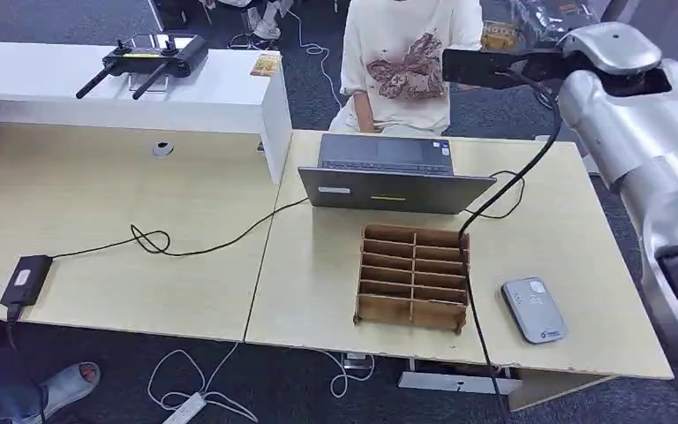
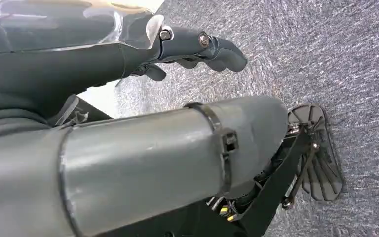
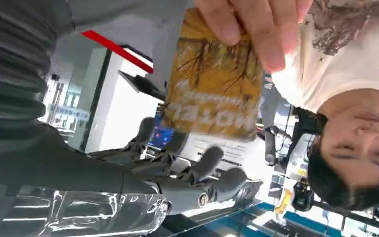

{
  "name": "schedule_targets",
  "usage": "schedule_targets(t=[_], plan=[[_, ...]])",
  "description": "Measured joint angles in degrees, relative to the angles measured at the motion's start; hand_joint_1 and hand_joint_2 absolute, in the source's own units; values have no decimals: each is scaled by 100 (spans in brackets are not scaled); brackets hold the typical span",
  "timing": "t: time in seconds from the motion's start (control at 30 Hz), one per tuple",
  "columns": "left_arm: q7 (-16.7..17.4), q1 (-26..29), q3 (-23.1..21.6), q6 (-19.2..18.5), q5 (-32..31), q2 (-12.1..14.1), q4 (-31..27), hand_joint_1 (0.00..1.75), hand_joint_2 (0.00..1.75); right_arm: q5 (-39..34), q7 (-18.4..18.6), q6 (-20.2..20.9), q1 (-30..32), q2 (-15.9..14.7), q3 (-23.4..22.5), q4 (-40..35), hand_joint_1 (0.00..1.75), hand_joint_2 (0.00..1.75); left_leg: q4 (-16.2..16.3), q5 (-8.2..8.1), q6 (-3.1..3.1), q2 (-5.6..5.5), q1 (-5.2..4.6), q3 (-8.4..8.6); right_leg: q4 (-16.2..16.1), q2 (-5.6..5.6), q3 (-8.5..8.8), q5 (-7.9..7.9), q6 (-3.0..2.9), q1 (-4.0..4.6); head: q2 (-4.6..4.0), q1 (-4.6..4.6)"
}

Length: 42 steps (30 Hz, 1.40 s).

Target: Pass the card to the sensor for recognition and then transmit it.

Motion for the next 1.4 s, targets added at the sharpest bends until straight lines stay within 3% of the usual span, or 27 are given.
schedule_targets(t=[0.23,0.43,0.57,0.8,0.9,1.1,1.23,1.4], plan=[[-2,0,7,90,0,-18,0,0,0,-923,-175,-481,25,-17,-558,-18,0,175,0,0,0,0,0,-1,0,0,-1,0,0,0,0,0],[-2,-1,7,127,2,-31,0,0,0,-2383,-700,-616,187,-26,-1701,-160,0,175,1,0,0,0,-1,-1,-1,0,-1,0,0,-1,0,2],[-2,0,7,116,20,-33,0,0,0,-3028,-969,-380,254,-77,-2328,-297,0,175,1,0,0,-1,-1,-1,-2,-1,-1,0,0,-1,0,0],[-2,3,7,6,88,-33,0,0,0,-4075,-1300,508,594,-409,-3181,-645,0,175,1,-1,0,-3,-1,-2,-7,-5,1,0,1,-1,0,2],[-13,2,7,-28,131,-50,0,0,0,-4807,-1250,991,1053,-750,-3473,-1144,0,175,2,-3,3,-8,-1,0,-11,-7,4,0,1,-2,0,4],[-13,5,9,-144,144,-57,0,0,0,-6600,-689,1759,2078,-1555,-3735,-2315,0,175,8,-6,7,-13,-2,-2,-15,-16,2,-2,5,-2,0,0],[-13,13,7,-166,181,-68,0,0,0,-7921,-509,1816,3230,-2392,-4015,-3544,0,175,7,-14,18,-46,0,-7,-23,-50,16,-11,14,1,0,-4],[-13,9,7,-221,195,-83,0,0,0,-8050,-763,1687,5174,-3062,-4835,-5313,0,175,5,-32,33,-38,0,-8,-26,-44,15,-24,21,2,0,4]])
